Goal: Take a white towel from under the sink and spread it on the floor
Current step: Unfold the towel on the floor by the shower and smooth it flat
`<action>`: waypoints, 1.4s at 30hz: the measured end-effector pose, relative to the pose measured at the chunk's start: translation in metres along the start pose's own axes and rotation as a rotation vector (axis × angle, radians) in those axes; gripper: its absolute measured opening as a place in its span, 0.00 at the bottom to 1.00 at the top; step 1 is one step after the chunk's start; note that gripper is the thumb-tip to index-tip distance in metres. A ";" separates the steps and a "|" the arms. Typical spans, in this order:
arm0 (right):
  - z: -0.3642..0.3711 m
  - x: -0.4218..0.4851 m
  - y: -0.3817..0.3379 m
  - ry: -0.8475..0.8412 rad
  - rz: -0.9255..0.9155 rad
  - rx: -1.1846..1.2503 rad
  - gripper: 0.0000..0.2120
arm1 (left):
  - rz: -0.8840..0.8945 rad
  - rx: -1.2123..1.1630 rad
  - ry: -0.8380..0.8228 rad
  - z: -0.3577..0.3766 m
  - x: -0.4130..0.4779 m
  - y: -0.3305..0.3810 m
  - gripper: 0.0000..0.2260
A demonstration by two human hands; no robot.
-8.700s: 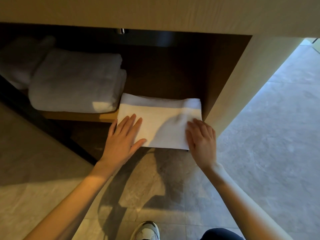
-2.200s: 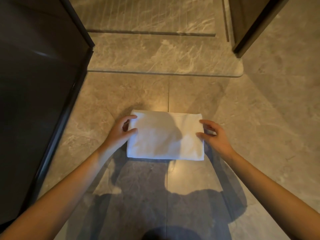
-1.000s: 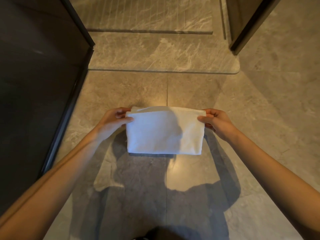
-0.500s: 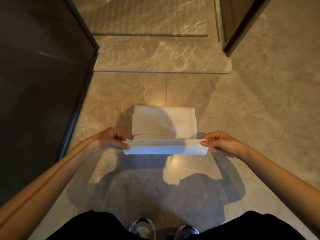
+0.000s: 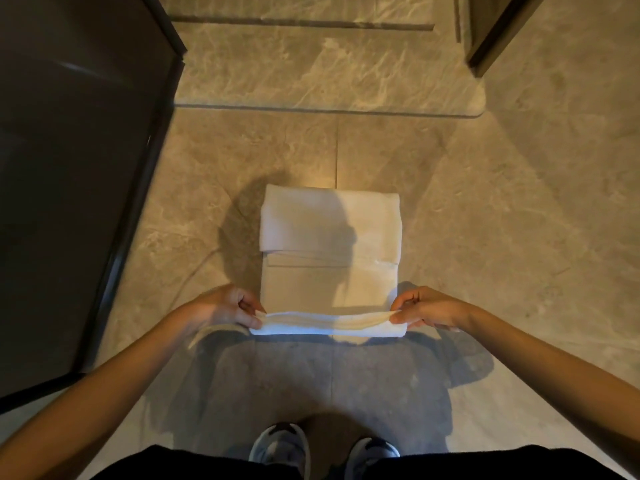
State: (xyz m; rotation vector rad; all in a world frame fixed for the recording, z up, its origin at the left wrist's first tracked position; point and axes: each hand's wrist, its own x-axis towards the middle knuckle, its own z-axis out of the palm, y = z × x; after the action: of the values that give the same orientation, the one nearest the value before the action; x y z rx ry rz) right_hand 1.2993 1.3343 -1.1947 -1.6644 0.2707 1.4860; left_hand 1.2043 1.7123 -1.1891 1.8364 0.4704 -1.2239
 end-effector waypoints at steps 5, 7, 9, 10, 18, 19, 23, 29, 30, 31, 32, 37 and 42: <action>0.006 0.004 0.006 -0.091 -0.038 -0.292 0.05 | 0.024 0.086 -0.048 0.015 0.003 -0.005 0.10; 0.008 0.007 0.011 -0.099 -0.058 -0.372 0.09 | 0.057 0.147 -0.033 0.022 0.003 -0.007 0.11; 0.011 0.009 0.015 -0.102 -0.066 -0.409 0.12 | 0.068 0.195 -0.042 0.027 0.001 -0.005 0.13; 0.013 0.009 0.016 -0.110 -0.072 -0.410 0.13 | 0.070 0.212 -0.058 0.029 -0.001 -0.003 0.15; -0.001 0.005 -0.004 0.089 -0.228 -0.170 0.09 | 0.132 0.124 -0.055 0.002 -0.006 0.003 0.15; -0.004 0.005 -0.009 0.161 -0.244 -0.119 0.07 | 0.163 0.065 0.010 -0.003 -0.003 0.006 0.11; -0.009 0.014 -0.022 0.536 -0.331 0.000 0.09 | 0.336 0.043 0.495 -0.021 0.018 0.018 0.07; -0.006 0.033 -0.034 0.748 -0.418 -0.260 0.19 | 0.592 0.577 0.705 -0.033 0.045 0.035 0.20; -0.006 0.036 -0.034 0.747 -0.455 -0.357 0.22 | 0.609 0.645 0.689 -0.034 0.049 0.036 0.23; -0.007 0.040 -0.032 0.725 -0.488 -0.464 0.25 | 0.610 0.698 0.661 -0.035 0.053 0.036 0.25; -0.009 0.042 -0.030 0.690 -0.509 -0.551 0.27 | 0.602 0.741 0.641 -0.036 0.056 0.036 0.28; -0.020 0.053 -0.023 0.592 -0.539 -0.793 0.35 | 0.598 0.869 0.614 -0.037 0.065 0.033 0.32; -0.031 0.057 -0.018 0.716 -0.713 -1.044 0.30 | 0.721 0.958 0.641 -0.043 0.065 0.037 0.24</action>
State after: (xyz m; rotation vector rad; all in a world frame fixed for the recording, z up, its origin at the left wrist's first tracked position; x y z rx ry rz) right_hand 1.3482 1.3443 -1.2397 -2.6693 -0.7975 0.3934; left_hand 1.2836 1.7173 -1.2238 2.8418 -0.5534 -0.3036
